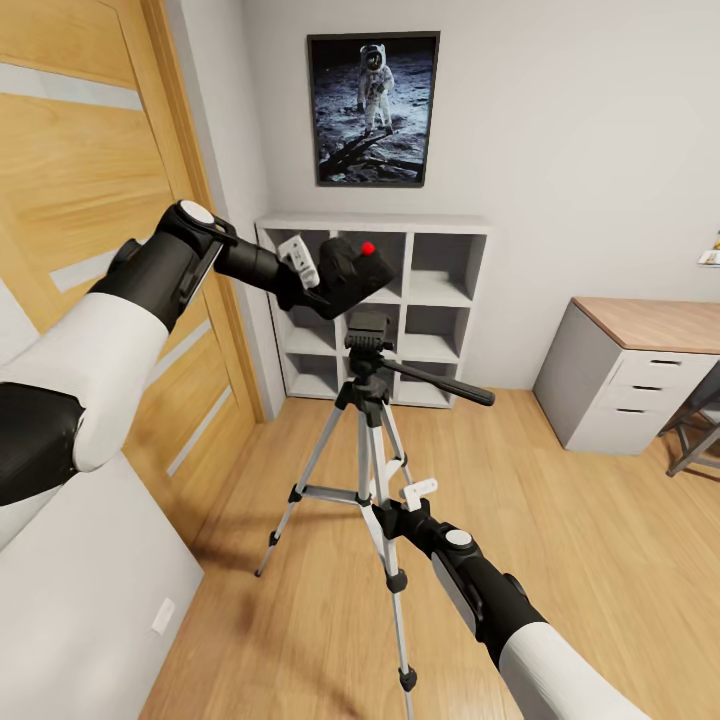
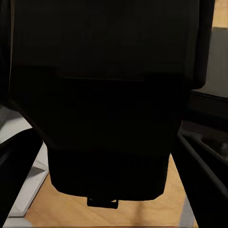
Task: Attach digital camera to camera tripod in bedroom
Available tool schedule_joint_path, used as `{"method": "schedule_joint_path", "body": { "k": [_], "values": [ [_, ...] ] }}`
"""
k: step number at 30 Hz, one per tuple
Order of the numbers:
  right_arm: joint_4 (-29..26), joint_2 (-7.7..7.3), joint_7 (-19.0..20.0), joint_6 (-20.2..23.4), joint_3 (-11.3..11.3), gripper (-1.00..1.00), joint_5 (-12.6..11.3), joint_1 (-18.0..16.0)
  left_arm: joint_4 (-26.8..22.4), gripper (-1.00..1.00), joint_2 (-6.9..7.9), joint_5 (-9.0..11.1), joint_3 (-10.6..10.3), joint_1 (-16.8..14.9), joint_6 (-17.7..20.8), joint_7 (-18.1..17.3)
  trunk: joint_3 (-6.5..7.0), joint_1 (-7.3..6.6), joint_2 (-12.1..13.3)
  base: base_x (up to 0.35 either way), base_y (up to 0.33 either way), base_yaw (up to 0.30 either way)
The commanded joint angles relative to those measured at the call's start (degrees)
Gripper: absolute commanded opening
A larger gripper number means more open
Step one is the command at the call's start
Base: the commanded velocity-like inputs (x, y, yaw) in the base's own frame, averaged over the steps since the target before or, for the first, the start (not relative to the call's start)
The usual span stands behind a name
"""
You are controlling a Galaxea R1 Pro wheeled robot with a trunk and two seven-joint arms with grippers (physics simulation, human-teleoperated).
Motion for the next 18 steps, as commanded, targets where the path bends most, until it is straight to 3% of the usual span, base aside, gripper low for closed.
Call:
{"method": "schedule_joint_path", "body": {
  "k": [1, 18],
  "values": [
    [0.0, -0.02, -0.1, 0.4, 0.1, -1.00, -0.1, 0.0, -0.3, -1.00, 0.12, -0.5, -0.1, -0.1, 0.6, -0.2, -0.12, 0.03, -0.1, 0.000, 0.000, 0.000],
    [0.1, -0.02, -0.1, 0.5, 0.1, -1.00, 0.0, 0.0, -0.6, -1.00, 0.07, -1.7, -0.3, -0.1, 0.9, 0.6, -0.12, 0.03, -0.1, 0.000, 0.000, 0.000]
  ]
}}
